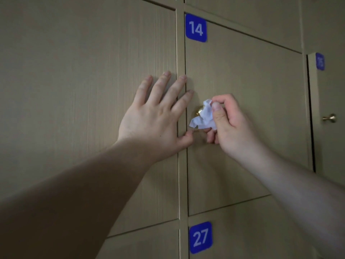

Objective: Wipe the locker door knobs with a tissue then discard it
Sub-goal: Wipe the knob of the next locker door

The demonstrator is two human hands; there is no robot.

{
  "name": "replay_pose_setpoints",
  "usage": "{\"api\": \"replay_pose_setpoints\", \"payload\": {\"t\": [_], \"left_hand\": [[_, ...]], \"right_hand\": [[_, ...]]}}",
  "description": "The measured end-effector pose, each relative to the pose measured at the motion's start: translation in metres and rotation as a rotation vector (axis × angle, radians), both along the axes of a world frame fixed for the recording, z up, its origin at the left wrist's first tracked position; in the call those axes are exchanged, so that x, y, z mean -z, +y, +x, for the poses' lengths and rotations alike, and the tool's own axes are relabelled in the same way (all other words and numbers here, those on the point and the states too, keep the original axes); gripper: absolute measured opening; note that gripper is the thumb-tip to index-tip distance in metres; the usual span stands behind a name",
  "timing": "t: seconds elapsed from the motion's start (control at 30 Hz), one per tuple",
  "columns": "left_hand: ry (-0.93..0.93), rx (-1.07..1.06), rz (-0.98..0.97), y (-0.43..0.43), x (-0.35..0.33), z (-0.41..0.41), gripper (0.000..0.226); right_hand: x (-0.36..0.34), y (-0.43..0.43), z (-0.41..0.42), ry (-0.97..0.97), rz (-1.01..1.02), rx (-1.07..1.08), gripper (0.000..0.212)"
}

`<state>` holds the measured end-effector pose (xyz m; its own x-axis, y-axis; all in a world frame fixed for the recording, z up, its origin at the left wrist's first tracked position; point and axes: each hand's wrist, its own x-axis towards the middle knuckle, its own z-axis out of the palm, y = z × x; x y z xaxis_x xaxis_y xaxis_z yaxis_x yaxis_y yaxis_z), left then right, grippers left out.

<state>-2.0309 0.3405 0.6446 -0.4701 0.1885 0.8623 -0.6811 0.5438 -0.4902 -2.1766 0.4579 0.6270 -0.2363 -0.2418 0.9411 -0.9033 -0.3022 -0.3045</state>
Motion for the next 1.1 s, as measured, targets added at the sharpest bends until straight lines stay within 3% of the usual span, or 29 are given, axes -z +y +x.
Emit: {"api": "replay_pose_setpoints", "payload": {"t": [0.23,0.43,0.8,1.1], "left_hand": [[0.011,0.001,-0.019,0.001,0.0,-0.001,0.083],[0.022,0.008,-0.026,0.002,-0.001,-0.002,0.083],[0.02,-0.003,-0.006,0.003,0.0,0.0,0.082],[0.006,-0.01,0.01,0.004,0.0,0.0,0.084]], "right_hand": [[-0.048,0.019,0.004,0.042,0.46,-0.03,0.014],[-0.068,0.023,0.004,0.287,0.677,0.209,0.009],[-0.016,0.008,-0.002,-0.167,0.183,-0.382,0.015],[0.01,-0.005,-0.006,-0.089,-0.034,-0.109,0.02]]}}
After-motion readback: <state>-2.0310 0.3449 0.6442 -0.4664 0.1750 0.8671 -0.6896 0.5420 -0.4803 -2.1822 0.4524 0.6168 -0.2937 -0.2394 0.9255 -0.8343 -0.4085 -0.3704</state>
